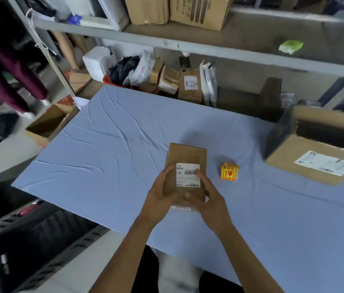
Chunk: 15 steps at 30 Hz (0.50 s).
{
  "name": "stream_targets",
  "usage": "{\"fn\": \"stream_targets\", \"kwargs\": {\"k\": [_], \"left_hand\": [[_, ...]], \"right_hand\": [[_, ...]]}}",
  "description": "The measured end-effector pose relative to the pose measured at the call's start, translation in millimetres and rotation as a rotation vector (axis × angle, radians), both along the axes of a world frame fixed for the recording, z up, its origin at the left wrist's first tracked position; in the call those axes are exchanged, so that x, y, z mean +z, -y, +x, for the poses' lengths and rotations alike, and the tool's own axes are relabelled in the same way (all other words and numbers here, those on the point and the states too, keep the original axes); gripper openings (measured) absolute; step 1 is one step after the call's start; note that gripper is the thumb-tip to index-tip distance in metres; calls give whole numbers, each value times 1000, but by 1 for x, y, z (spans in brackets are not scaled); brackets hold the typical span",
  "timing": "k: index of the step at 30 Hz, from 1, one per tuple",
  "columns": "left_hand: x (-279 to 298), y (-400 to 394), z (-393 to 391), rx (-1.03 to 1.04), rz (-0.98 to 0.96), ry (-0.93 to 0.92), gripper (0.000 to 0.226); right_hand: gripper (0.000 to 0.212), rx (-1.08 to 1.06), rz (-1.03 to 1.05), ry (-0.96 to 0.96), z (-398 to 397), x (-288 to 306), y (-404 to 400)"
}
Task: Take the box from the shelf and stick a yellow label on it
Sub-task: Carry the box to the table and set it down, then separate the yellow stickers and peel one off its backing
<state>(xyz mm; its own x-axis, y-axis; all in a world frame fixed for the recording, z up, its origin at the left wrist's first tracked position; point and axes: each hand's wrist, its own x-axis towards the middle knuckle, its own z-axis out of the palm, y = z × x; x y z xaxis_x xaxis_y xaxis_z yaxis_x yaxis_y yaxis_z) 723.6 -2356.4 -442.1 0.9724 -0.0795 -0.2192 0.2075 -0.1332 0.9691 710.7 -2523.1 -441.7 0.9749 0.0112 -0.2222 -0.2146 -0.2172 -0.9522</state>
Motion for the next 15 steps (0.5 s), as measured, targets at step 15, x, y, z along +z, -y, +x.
{"fn": "stream_targets", "kwargs": {"k": [15], "left_hand": [[-92,29,-59,242,420,541,85]], "right_hand": [[49,-139,-94,477,-7,-81,-18]]}}
